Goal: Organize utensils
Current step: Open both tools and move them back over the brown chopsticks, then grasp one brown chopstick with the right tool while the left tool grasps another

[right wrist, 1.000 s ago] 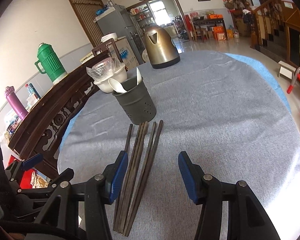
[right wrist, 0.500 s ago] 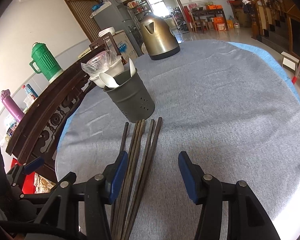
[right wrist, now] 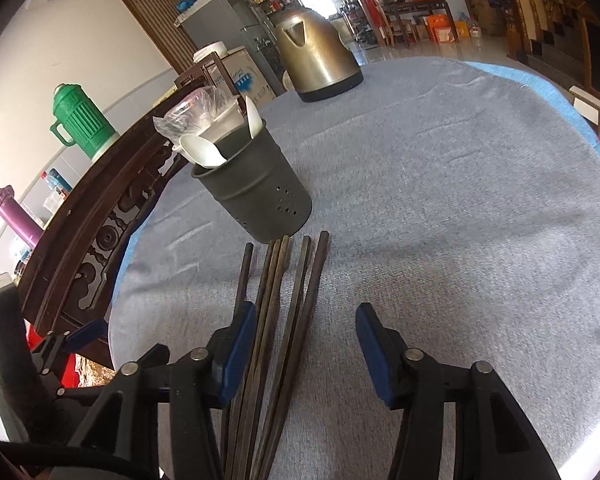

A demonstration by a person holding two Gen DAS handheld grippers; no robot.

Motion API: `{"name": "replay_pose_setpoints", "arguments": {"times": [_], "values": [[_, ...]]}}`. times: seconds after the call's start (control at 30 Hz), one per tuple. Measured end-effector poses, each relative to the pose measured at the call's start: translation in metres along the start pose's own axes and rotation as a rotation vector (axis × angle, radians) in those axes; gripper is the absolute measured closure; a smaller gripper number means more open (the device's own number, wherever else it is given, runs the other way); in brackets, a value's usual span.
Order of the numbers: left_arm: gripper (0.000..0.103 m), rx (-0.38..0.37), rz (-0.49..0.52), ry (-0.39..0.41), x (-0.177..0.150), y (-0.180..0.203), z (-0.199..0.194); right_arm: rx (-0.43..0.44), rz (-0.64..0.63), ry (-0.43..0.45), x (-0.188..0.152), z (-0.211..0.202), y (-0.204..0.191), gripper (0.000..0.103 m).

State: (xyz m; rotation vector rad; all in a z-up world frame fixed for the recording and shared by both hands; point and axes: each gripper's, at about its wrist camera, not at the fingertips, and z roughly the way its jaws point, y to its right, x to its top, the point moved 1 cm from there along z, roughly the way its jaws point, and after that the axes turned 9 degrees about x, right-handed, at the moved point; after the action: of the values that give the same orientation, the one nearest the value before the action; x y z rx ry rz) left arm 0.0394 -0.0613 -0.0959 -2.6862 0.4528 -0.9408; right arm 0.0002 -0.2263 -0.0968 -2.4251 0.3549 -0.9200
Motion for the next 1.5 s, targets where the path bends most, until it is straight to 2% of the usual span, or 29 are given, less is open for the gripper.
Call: {"name": "replay_pose_setpoints", "arguments": {"times": [0.03, 0.2, 0.47, 0.7, 0.83, 1.03, 1.27, 1.33, 1.43, 1.5], "values": [[0.007, -0.016, -0.008, -0.006, 0.003, -0.002, 0.004, 0.002, 0.000, -0.009, 0.001, 0.003, 0.000, 0.063], [0.007, -0.098, -0.069, -0.052, 0.016, -0.008, 0.022, -0.014, 0.018, -0.054, 0.008, 0.022, 0.001, 0.066], [0.009, -0.215, -0.065, -0.098, 0.033, 0.013, 0.035, -0.091, 0.006, -0.126, 0.007, 0.048, 0.001, 0.082], [0.030, -0.270, -0.057, -0.179, 0.028, 0.031, 0.050, -0.108, -0.025, -0.160, 0.002, 0.053, -0.003, 0.083], [0.032, -0.294, -0.061, -0.202, 0.030, 0.037, 0.054, -0.139, -0.078, -0.186, 0.000, 0.056, -0.008, 0.090], [0.033, -0.332, -0.091, -0.200, 0.036, 0.029, 0.055, -0.153, -0.058, -0.179, 0.001, 0.049, 0.000, 0.090], [0.034, -0.348, -0.071, -0.201, 0.039, 0.040, 0.057, -0.171, -0.035, -0.175, 0.004, 0.034, 0.014, 0.090], [0.036, -0.364, -0.072, -0.211, 0.040, 0.044, 0.058, -0.179, -0.048, -0.179, 0.004, 0.035, 0.013, 0.090], [0.045, -0.344, -0.057, -0.196, 0.041, 0.048, 0.058, -0.174, -0.053, -0.182, 0.005, 0.036, 0.012, 0.090], [0.060, -0.345, -0.057, -0.189, 0.037, 0.049, 0.056, -0.163, -0.043, -0.185, 0.006, 0.036, 0.014, 0.090]]}}
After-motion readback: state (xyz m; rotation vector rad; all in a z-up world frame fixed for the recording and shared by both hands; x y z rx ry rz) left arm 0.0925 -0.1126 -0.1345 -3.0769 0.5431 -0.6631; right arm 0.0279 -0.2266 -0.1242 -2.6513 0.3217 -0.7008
